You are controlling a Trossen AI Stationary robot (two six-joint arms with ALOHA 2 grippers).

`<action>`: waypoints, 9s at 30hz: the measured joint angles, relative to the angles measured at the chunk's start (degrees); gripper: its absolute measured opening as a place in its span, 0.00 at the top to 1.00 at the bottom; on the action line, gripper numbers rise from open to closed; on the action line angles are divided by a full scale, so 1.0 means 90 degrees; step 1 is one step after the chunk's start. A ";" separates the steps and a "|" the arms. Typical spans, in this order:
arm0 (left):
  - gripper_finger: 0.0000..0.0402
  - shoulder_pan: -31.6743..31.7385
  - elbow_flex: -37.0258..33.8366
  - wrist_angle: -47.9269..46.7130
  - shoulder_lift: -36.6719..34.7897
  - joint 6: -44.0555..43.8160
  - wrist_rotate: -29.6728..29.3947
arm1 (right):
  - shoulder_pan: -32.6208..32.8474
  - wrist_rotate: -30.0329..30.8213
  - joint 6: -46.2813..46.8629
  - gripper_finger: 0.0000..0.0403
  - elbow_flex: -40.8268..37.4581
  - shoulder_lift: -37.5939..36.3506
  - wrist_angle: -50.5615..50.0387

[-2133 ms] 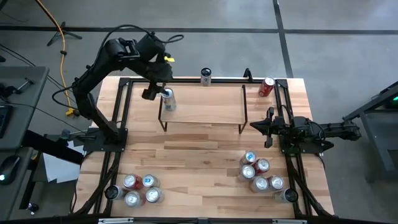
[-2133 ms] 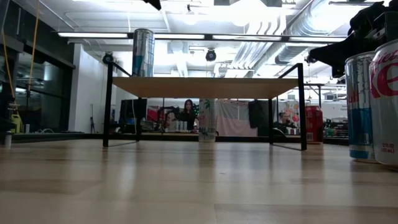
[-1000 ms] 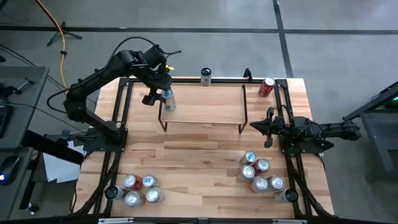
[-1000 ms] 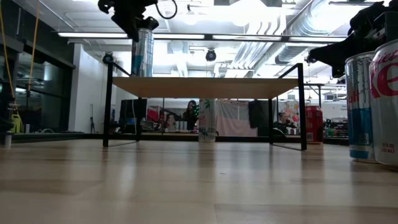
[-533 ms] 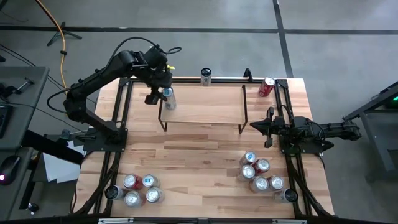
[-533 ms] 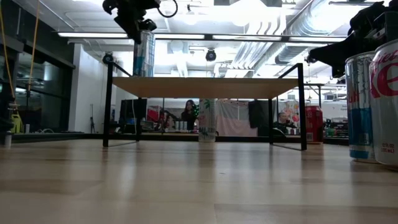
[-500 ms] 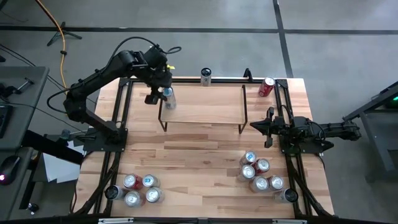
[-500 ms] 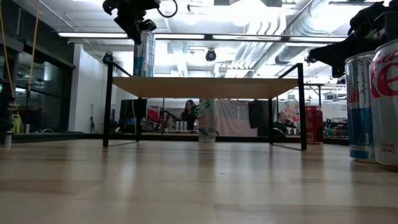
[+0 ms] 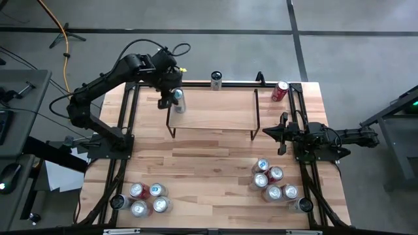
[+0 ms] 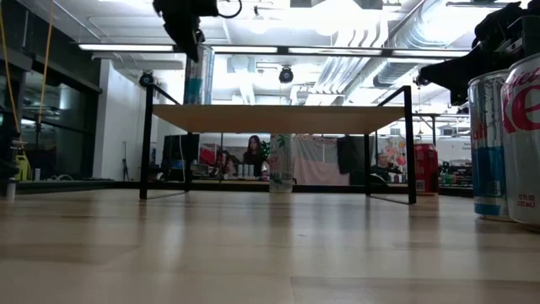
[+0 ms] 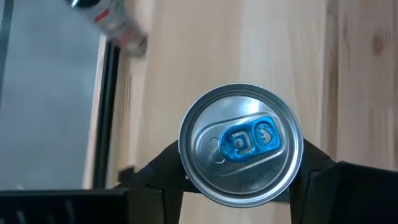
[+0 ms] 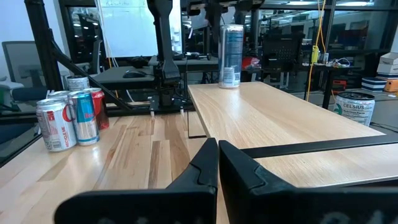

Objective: Place canned beverage on shelf
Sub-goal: Put the top blue soda can on the shelf, then put the right blue soda can aligned with the other blue soda can on the shelf

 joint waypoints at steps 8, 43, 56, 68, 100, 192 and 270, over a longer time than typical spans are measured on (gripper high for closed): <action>0.62 -0.0453 0.0002 -0.0061 0.0000 -0.3430 -0.1647 | 0.0000 -0.0002 -0.0002 1.00 0.0000 -0.0001 0.0000; 0.55 -0.1044 0.0005 -0.0285 -0.0002 -0.5365 -0.1798 | 0.0000 0.0000 0.0000 1.00 0.0000 -0.0001 0.0000; 0.30 -0.1041 0.0022 -0.0393 -0.0082 -0.5329 -0.1383 | 0.0000 -0.0001 0.0000 1.00 0.0000 0.0000 0.0000; 0.28 -0.0963 0.1595 -0.0830 -0.0172 -0.4018 -0.0728 | 0.0000 0.0000 0.0000 1.00 0.0000 -0.0001 0.0002; 0.28 0.0636 -0.0762 0.1740 -0.0910 -0.0530 0.1840 | 0.0000 0.0000 -0.0002 1.00 0.0000 -0.0001 0.0000; 0.61 -0.1519 -0.3781 0.3120 -0.3795 -0.4700 -0.0996 | 0.0000 -0.0001 0.0000 1.00 0.0000 -0.0001 0.0000; 0.93 -0.1520 -0.3983 0.6041 -0.5156 -0.3090 -0.0450 | 0.0000 0.0000 0.0000 1.00 0.0000 0.0001 -0.0002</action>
